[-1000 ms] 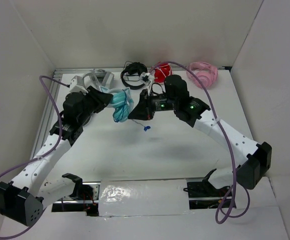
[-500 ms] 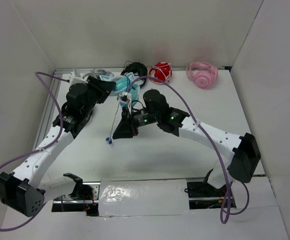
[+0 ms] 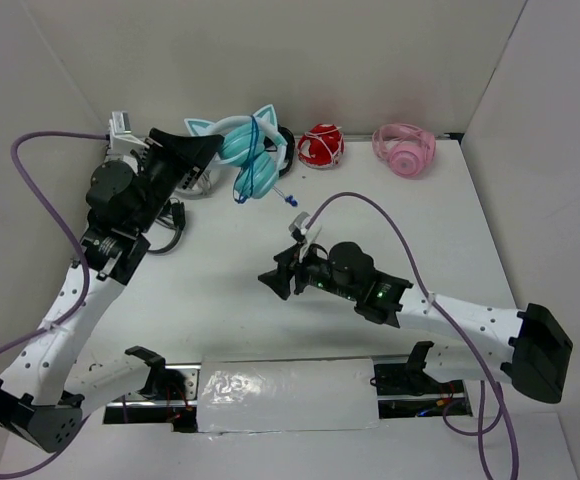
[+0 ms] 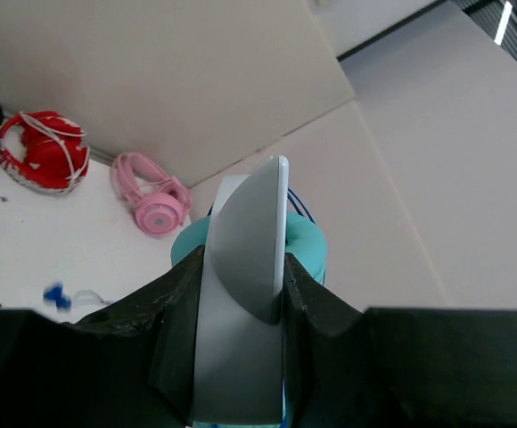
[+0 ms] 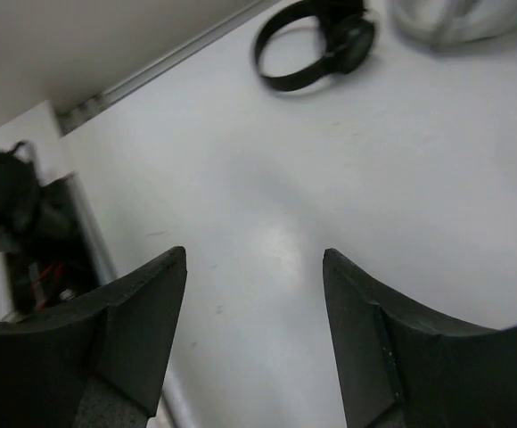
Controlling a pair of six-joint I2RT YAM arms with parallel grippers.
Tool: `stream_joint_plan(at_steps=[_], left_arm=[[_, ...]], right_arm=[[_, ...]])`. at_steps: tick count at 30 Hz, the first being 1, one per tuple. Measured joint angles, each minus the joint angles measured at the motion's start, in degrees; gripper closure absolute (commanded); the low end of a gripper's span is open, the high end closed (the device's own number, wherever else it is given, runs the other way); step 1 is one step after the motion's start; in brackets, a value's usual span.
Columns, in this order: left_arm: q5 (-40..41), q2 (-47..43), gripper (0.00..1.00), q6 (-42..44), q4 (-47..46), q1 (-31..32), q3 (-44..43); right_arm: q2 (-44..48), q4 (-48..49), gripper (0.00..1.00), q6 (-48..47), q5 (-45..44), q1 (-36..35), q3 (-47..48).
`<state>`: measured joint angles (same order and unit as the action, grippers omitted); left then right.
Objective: Wrap the headphones
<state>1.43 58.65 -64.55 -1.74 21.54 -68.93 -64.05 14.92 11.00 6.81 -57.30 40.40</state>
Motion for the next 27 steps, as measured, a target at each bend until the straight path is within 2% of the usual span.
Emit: stream_joint_plan(at_steps=[6, 9, 15, 23, 27], left_arm=[[-4.66, -0.28, 1.0, 1.36, 0.22, 0.02, -3.89], [-6.25, -0.28, 1.0, 1.55, 1.07, 0.04, -5.25], [-9.38, -1.2, 1.0, 1.55, 1.57, 0.04, -6.38], [-10.75, -4.31, 1.0, 1.84, 2.62, 0.04, -6.38], [-11.74, -6.08, 1.0, 2.49, 2.58, 0.04, -6.43]], right_arm=[[-1.9, 8.09, 0.27, -3.85, -16.65, 0.07, -2.62], [-2.08, 12.09, 0.26, -6.12, -18.88, 0.07, -3.1], [-3.15, 18.78, 0.22, -8.59, -15.34, 0.07, -3.82], [-6.6, 21.46, 0.17, -10.88, -9.4, -0.61, -0.44], [-8.11, 21.94, 0.16, -13.97, -10.67, -1.07, 2.93]])
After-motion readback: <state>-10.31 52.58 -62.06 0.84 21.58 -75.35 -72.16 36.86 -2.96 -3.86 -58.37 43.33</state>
